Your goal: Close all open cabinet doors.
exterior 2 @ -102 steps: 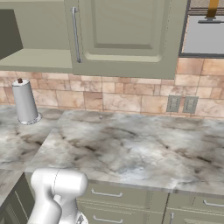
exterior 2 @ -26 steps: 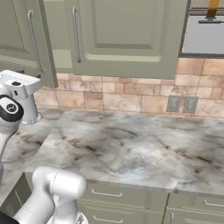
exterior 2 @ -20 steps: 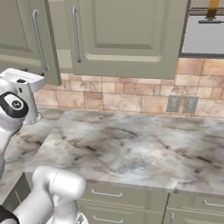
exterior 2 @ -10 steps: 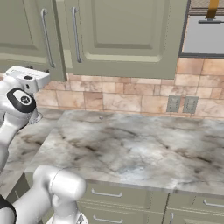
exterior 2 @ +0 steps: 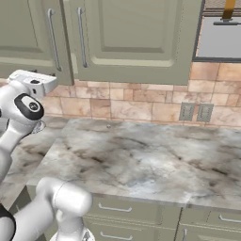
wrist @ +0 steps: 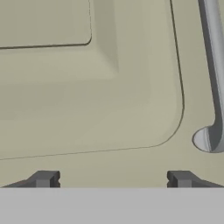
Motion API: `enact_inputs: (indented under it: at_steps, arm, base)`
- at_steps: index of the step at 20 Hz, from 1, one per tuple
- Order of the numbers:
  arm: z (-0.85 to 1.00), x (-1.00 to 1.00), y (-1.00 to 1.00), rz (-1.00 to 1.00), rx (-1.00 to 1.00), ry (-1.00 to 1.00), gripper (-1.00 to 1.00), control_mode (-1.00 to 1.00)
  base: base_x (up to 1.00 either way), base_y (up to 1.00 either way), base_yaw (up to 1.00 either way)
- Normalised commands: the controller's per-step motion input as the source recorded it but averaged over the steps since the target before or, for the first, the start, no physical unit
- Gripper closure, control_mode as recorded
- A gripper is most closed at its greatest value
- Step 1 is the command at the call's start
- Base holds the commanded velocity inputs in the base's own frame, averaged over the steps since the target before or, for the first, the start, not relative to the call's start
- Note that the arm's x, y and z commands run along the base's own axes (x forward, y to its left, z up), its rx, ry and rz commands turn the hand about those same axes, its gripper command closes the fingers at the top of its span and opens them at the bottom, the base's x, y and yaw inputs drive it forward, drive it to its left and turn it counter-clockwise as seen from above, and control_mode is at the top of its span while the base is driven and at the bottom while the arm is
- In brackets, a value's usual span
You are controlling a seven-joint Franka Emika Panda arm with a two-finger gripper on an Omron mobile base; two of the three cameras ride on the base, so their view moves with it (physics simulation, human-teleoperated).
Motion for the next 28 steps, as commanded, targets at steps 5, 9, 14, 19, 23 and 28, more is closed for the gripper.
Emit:
enact_inputs:
  at_steps: [5,9,14,19,23,28]
  arm:
    - [0.01,0.22,-0.01,0.04,0.00,0.01,-1.00,-1.00]
    - [0.00,0.28,-0.01,0.04,0.00,0.00,-1.00,-1.00]
    - [0.00,0.22,0.00,0.04,0.00,0.00,-1.00,-1.00]
    - [0.00,0.23,0.00,0.04,0.00,0.00,-1.00,-1.00]
    - [0.00,0.20,0.00,0.04,0.00,0.00,-1.00,-1.00]
    - [0.00,0.06,0.00,0.03,0.00,0.03,-1.00,-1.00]
  base:
    - [0.00,0.00,0.00]
    - [0.00,0.00,0.00]
    - [0.00,0.00,0.00]
    - [0.00,0.00,0.00]
    - [0.00,0.00,0.00]
    - [0.00,0.00,0.00]
